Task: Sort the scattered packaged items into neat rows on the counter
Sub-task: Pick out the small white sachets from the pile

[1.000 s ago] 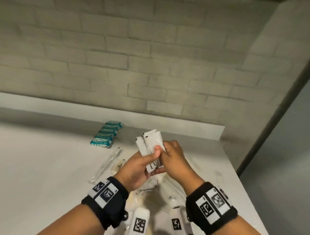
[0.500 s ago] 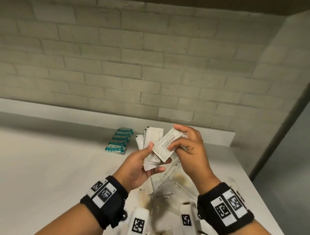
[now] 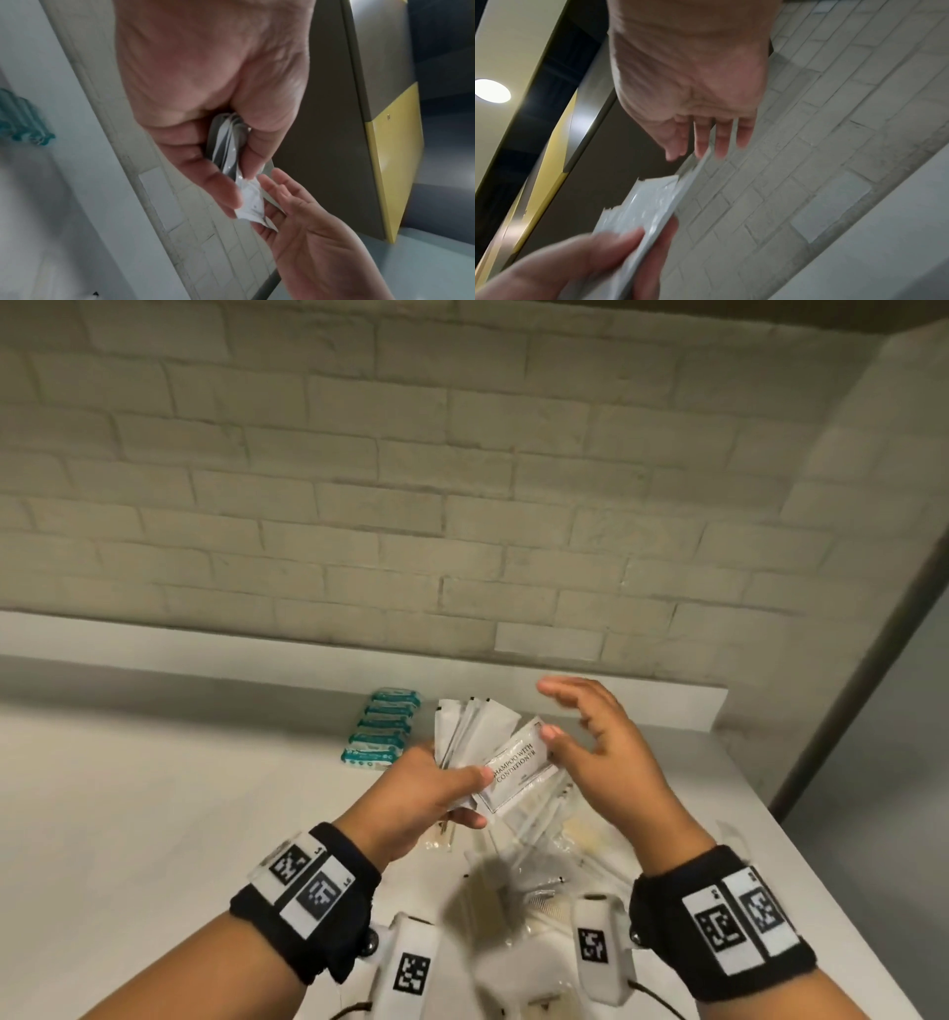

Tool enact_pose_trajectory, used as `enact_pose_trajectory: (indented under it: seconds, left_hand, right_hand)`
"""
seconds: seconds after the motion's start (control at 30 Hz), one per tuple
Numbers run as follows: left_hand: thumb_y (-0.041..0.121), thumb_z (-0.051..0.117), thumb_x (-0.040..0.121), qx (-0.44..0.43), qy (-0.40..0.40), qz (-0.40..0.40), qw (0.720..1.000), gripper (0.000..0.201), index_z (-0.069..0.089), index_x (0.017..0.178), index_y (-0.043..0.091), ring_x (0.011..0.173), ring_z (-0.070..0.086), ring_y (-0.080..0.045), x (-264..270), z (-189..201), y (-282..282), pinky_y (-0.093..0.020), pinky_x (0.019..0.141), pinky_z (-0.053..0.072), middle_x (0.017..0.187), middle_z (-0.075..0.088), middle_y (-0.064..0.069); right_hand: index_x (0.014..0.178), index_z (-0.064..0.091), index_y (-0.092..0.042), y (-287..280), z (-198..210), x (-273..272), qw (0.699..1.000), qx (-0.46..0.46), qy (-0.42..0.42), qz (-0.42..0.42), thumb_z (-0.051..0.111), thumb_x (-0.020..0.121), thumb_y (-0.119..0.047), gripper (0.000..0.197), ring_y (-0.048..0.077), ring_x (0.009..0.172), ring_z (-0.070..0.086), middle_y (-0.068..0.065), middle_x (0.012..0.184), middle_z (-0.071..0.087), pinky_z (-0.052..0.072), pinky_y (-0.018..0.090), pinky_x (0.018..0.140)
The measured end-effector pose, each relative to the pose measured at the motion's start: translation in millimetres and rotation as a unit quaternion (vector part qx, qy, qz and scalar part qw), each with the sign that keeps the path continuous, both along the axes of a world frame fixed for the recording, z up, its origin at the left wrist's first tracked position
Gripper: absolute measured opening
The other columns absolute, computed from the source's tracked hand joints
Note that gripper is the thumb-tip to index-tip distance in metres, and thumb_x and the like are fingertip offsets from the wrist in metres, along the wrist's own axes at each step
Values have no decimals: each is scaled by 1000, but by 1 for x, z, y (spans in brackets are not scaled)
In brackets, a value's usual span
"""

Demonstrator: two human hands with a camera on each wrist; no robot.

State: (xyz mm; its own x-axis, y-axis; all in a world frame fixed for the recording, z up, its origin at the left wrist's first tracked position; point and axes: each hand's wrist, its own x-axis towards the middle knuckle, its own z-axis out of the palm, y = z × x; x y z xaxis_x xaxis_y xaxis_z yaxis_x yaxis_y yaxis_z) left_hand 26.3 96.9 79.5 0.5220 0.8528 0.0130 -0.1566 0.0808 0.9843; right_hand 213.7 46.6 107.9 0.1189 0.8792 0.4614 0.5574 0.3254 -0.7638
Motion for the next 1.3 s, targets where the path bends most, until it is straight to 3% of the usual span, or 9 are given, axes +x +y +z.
enact_pose_trajectory:
  seconds: [0.1,0.23,0.37,0.47,0.57,0.77,1.0,1.17,1.3]
  left_hand:
    - [1,65,86,13,18,8,1000,21,65,105,8,74,69,-17,-11,-3,5,-26,52,54,93,73,-8]
    - [1,69,83,45,54,36,997,22,64,104,5,63,63,-13,-25,-9,14,-25,48,49,84,69,-7]
    - [0,69,82,51,83,19,995,23,64,105,4,58,64,-8,-35,-15,16,-23,47,49,82,70,-3]
    - [6,67,86,28,77,8,997,26,63,111,6,74,70,-14,-42,-20,16,-27,55,55,94,72,-8]
    - [10,58,92,-68,8,17,998,25,61,116,6,95,71,-27,-48,-19,17,-36,66,61,111,70,-16]
    - [8,60,91,-69,-11,-18,997,26,63,116,10,91,72,-23,-44,-21,13,-32,71,61,103,74,-11]
    - [32,52,95,-133,-54,14,989,32,63,113,8,86,73,-24,-10,-7,12,-28,65,61,103,74,-14]
    - [6,68,83,-143,-54,56,987,18,70,101,10,72,71,-14,16,4,14,-21,56,56,85,76,-4]
    - [2,68,83,-131,-72,114,982,13,69,96,4,69,68,-14,33,4,12,-21,54,56,84,72,-8]
  right_hand:
    - [99,67,-21,8,7,-6,993,-89,77,23,67,82,5,31,8,71,55,-2,86,59,47,12,60]
    - [79,65,-15,10,-4,-17,984,-154,92,-18,72,77,7,24,9,52,51,1,64,55,46,18,51]
    - [97,66,-27,7,-15,-35,977,-180,-111,-22,84,68,-18,35,8,76,55,-8,85,55,50,24,67]
    - [80,62,-28,9,-16,-57,931,-184,-314,-17,81,68,-33,24,10,79,48,-13,74,51,36,29,69]
    - [71,52,-21,11,-22,-50,949,-228,-214,-28,76,76,-24,25,13,66,54,-6,68,56,40,28,59]
    - [108,58,-5,10,-19,-38,958,-184,213,54,71,80,-1,31,20,75,62,9,90,68,49,32,63]
    - [71,73,-18,14,0,-16,997,30,62,42,70,73,6,24,6,76,53,-1,80,52,42,15,72]
    - [98,71,-39,3,-20,17,966,74,-244,43,67,72,2,49,11,89,50,-16,82,51,44,32,78]
    - [89,72,-28,-9,-24,39,994,-50,-88,29,65,78,12,42,1,78,57,-8,82,55,48,21,77]
